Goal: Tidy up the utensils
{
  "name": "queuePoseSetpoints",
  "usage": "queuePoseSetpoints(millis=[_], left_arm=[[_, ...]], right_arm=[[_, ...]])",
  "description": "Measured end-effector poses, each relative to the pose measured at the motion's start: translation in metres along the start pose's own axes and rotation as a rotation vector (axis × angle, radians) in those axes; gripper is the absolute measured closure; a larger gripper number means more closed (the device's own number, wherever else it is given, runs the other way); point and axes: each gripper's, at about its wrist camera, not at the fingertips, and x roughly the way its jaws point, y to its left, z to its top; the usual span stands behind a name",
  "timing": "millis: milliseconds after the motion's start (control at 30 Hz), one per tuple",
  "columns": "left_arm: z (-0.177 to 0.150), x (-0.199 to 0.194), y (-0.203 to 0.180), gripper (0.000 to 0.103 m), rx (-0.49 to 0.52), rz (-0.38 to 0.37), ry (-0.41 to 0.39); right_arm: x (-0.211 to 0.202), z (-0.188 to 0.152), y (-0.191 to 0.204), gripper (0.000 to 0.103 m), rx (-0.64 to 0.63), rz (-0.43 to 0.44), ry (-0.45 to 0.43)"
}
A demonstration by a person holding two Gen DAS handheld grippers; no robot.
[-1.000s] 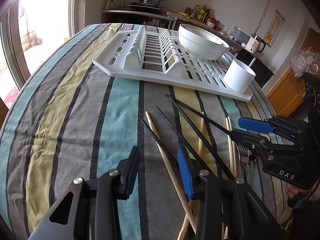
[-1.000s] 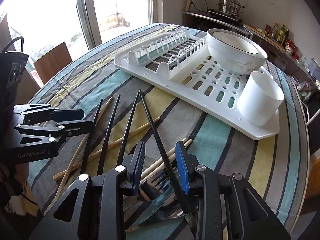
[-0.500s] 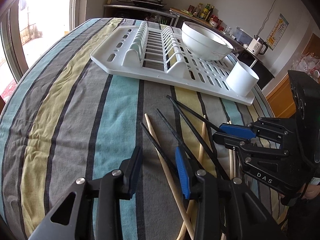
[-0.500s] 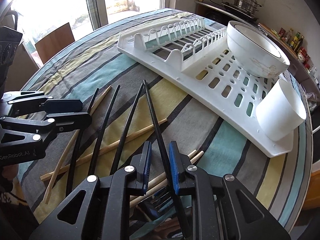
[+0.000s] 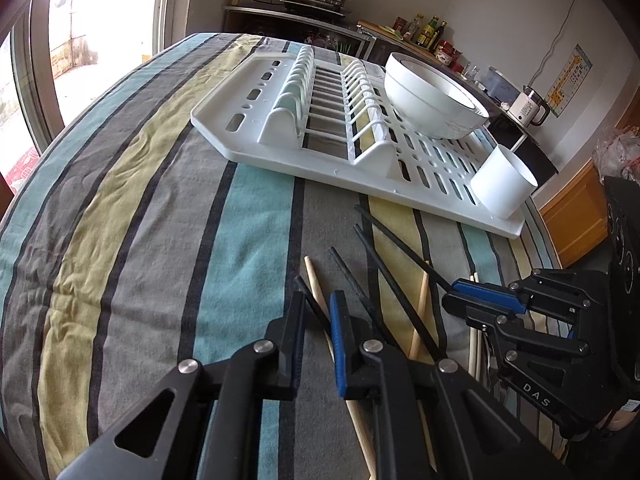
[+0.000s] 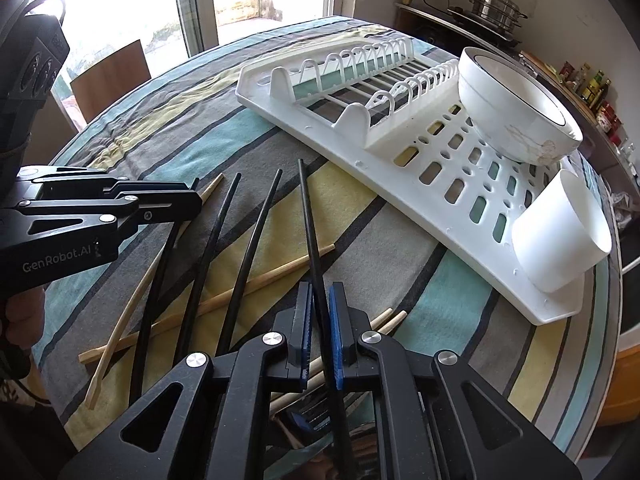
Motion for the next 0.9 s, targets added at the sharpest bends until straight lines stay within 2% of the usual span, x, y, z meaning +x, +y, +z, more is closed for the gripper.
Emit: queuePoseSetpoints(millis=[233,467,900], left_arm=[[0.000,-0.002,-0.003,0.096,0.013,-0.031,-0.002],[0.000,-0.020,-0.010,0.097,0.040,-0.075,-0.036],[0.008,-0.072,-0.029,0.098,0.105,-0.140,-0.131]], right_arm=[[-0.009,-0.004,-0.003,0.097,0.031,0.019,-0.021],[-0.027,-0.008,-0.006,0.097,0.071,0.036,-0.074],[-0.082,-0.019,-0.017,0.098,0.193,0.035,-0.240]])
